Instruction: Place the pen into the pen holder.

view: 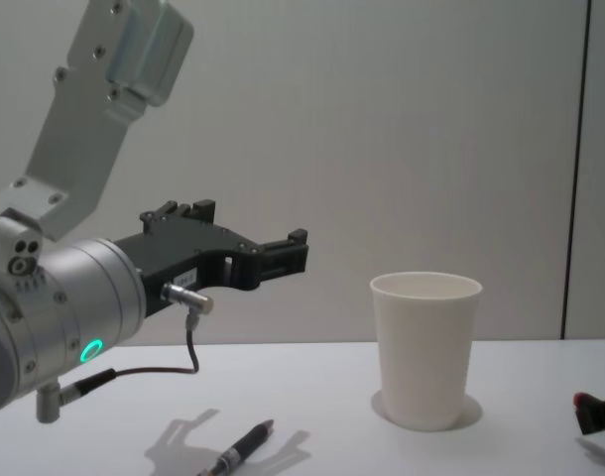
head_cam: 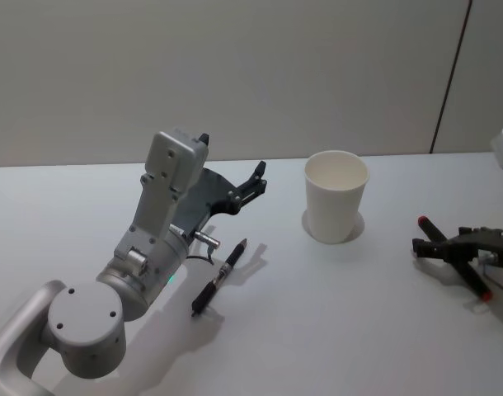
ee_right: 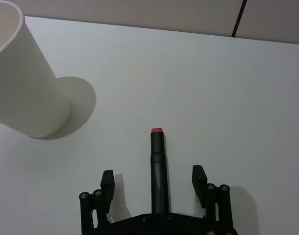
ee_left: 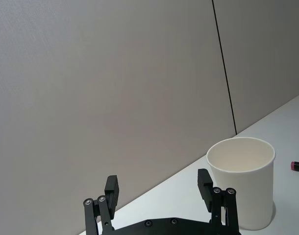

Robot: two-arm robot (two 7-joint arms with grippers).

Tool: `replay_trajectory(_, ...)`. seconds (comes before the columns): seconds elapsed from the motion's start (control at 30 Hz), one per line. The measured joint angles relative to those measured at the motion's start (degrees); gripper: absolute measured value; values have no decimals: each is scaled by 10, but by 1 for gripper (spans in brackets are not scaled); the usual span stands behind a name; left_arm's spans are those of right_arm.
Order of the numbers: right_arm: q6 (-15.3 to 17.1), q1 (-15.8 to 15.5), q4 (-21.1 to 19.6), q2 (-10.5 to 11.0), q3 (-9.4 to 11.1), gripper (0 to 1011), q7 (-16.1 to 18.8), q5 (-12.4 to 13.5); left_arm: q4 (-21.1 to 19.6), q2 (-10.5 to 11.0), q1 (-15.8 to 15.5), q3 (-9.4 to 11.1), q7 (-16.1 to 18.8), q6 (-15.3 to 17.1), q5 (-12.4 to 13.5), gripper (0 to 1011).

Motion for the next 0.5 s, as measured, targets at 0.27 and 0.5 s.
replay_trajectory(0.27, -1, -3, -1, 0, 0, 850, -2, 2, 0, 0, 0, 0, 0, 0, 0, 1001)
replay_trajectory(0.5, -1, -4, -1, 0, 0, 650, -3, 2, 0, 0, 0, 0, 0, 0, 0, 1001)
